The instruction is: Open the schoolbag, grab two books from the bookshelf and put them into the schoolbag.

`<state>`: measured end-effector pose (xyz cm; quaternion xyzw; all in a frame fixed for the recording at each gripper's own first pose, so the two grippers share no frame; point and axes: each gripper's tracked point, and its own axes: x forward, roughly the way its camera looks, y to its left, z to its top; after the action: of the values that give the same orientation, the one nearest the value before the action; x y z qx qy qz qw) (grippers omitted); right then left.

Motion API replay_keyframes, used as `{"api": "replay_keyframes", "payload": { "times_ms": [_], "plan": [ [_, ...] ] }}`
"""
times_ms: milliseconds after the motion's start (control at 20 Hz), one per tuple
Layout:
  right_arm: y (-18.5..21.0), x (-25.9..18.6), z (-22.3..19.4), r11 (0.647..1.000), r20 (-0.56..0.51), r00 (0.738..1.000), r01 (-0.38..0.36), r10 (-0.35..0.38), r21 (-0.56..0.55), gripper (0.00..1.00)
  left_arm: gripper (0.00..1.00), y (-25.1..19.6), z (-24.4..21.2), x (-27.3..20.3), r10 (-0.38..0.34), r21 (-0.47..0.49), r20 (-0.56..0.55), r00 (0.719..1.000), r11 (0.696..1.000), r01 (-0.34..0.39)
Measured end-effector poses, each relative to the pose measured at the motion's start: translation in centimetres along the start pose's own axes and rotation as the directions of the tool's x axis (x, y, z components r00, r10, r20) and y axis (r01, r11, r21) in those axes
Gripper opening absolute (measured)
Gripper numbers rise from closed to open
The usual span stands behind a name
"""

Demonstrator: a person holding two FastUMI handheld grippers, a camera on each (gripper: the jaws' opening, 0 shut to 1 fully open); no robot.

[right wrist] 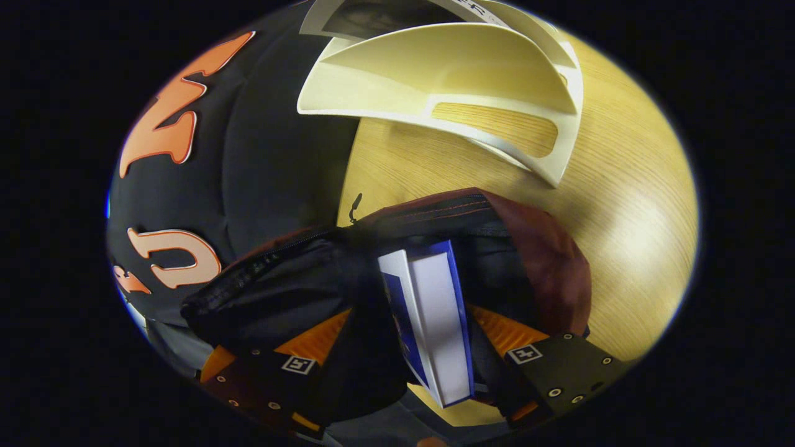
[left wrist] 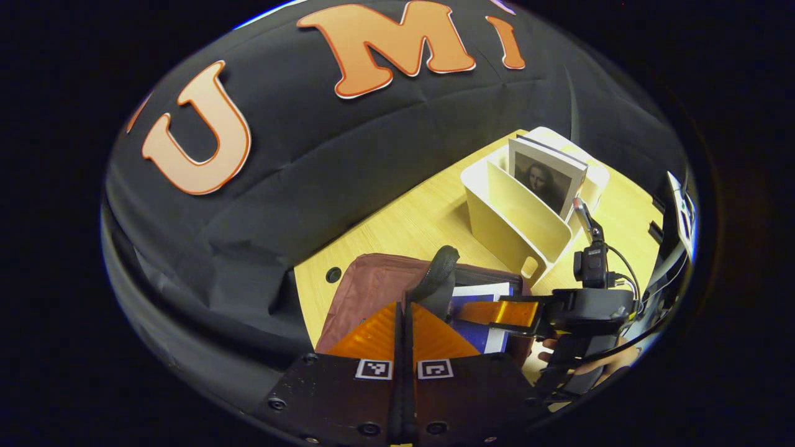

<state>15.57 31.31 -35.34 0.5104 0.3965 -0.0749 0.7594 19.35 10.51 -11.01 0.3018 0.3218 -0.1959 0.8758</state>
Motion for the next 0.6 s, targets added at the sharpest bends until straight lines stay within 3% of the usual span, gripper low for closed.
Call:
{"api": "replay_keyframes", "payload": {
  "times_ms": [150,400,600],
  "plan": [
    [-1.3,-1.6,0.3,0.998,-0.016,1.000,0.024,-0.025,-0.053,0.96,0.01,0.0,0.0,0.0,-0.004,-0.003,0.003,1.000,1.000,0.004],
    [-1.1,-6.1,0.2,0.986,-0.066,0.998,-0.029,0.019,-0.166,0.98,0.01,-0.9,-0.1,-0.4,-0.016,0.024,0.007,1.000,1.000,0.016],
    [-3.1,-10.8,2.7,0.946,-0.020,0.998,0.052,-0.061,-0.320,0.98,0.01,-1.7,-0.2,-0.2,-0.014,0.055,0.011,1.000,0.998,0.013]
  ]
}}
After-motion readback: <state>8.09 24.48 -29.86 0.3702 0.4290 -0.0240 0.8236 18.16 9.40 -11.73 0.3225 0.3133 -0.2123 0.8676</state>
